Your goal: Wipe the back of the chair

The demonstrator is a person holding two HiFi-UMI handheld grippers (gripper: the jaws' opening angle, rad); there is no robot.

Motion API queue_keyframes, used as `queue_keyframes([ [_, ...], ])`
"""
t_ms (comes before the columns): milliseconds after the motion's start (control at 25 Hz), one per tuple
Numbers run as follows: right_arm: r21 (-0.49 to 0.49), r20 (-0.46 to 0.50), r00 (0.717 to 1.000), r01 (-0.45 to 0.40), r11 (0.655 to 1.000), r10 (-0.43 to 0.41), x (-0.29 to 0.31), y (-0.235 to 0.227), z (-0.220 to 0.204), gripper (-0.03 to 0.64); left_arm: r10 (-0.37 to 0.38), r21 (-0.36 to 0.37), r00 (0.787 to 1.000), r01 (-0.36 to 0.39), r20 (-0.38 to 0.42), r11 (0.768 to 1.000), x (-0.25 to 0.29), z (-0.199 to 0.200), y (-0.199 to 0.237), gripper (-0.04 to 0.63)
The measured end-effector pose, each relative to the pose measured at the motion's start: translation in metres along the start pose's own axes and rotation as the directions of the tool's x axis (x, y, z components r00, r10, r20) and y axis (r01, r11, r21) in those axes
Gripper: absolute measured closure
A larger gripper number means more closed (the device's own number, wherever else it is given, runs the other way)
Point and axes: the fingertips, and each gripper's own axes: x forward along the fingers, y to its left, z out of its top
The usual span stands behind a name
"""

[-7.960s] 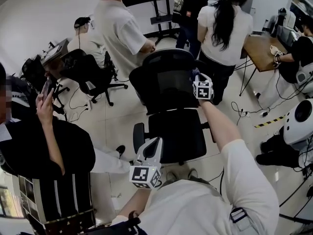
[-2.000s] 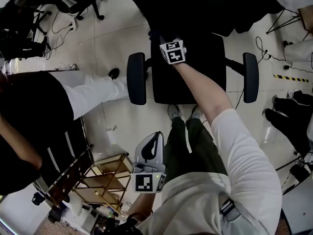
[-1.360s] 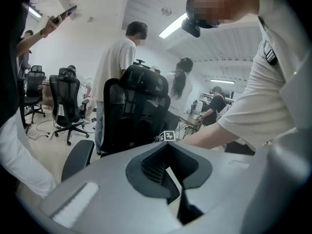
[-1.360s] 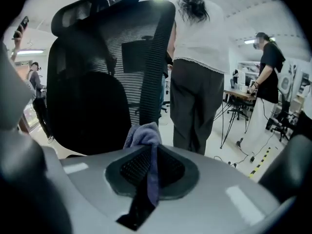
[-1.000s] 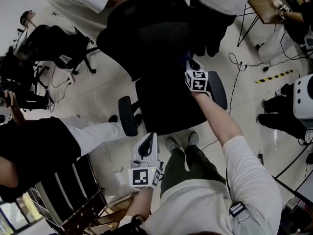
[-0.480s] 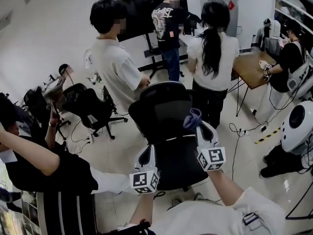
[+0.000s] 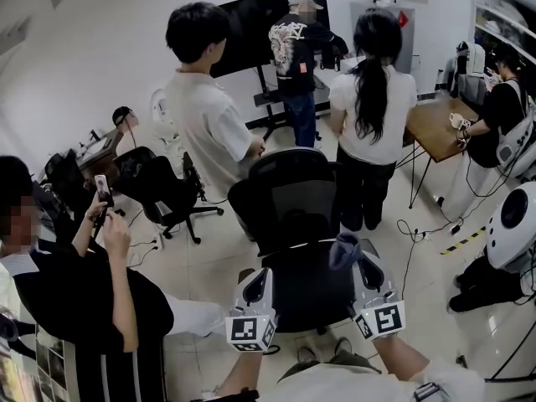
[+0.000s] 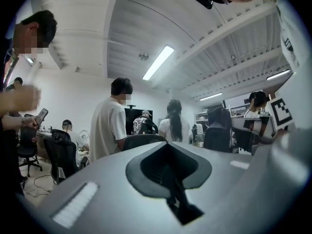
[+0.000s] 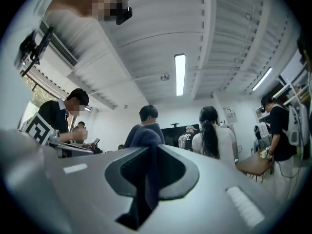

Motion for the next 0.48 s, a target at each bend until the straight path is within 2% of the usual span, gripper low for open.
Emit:
queue_keyframes([
  [120, 0.026, -0.032, 0.999, 0.005, 1.0, -0.004, -0.003, 0.002, -0.012, 0.58, -0.02, -0.003, 1.0, 0.02, -0.002, 1.0, -0.006, -0.001, -0.002, 0.595],
  [280, 0.028, -0.022, 1.0, 0.017, 0.999, -0.016, -0.009, 0.005, -0.019, 0.58, -0.016, 0.008, 1.0, 0.016, 0.022, 1.0, -0.016, -0.003, -0.007, 0.595],
  [480, 0.024, -0.015, 1.0, -0.01, 1.0, 0.011, -0.066, 0.016, 0.003, 0.58, 0.004, 0.017, 1.0, -0.005, 0.008, 1.0, -0.068, -0.007, -0.039, 0.595],
])
